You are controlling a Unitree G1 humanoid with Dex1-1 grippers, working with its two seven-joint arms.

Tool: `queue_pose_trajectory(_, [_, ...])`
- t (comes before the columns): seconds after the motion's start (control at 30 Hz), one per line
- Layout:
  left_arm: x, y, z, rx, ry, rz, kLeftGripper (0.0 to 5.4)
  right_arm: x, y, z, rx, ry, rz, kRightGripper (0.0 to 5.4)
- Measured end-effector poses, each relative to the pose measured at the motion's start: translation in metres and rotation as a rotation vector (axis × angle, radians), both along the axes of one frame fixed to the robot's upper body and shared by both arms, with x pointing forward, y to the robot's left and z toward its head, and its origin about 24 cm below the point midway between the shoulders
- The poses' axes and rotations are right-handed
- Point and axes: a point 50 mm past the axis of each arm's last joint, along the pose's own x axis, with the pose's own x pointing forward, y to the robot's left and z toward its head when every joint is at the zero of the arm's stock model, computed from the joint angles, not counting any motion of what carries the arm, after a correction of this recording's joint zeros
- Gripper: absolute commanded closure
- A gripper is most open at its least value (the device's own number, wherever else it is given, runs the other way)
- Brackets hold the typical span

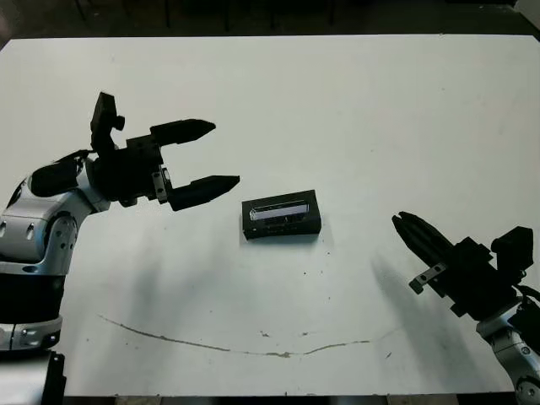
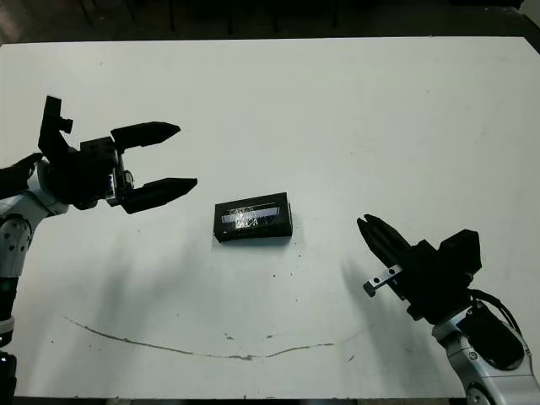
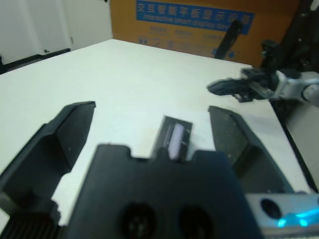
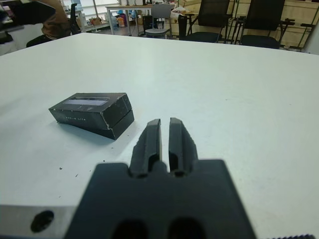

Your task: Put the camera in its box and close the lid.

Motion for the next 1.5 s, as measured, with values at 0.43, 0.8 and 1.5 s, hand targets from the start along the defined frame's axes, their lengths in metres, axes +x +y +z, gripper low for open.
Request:
queue_pose_trajectory(0.43, [0.002,-0.002,-0.028,0.051,0.023,-0.122,0.01,-0.001,0.001,0.001,0.005,-0.002,0.004,5.40])
queue_pose_trajectory(0.8, [0.007,-0.004,-0.034,0.123,-0.024,-0.303,0.01,-0.001,-0.001,0.000,0.000,0.018,0.008,5.40])
queue_pose_trajectory(1.5, [0.018,-0.032,-0.047,0.396,-0.153,-0.334,0.01,-0.002,-0.006,0.005,-0.022,0.047,0.008,5.40])
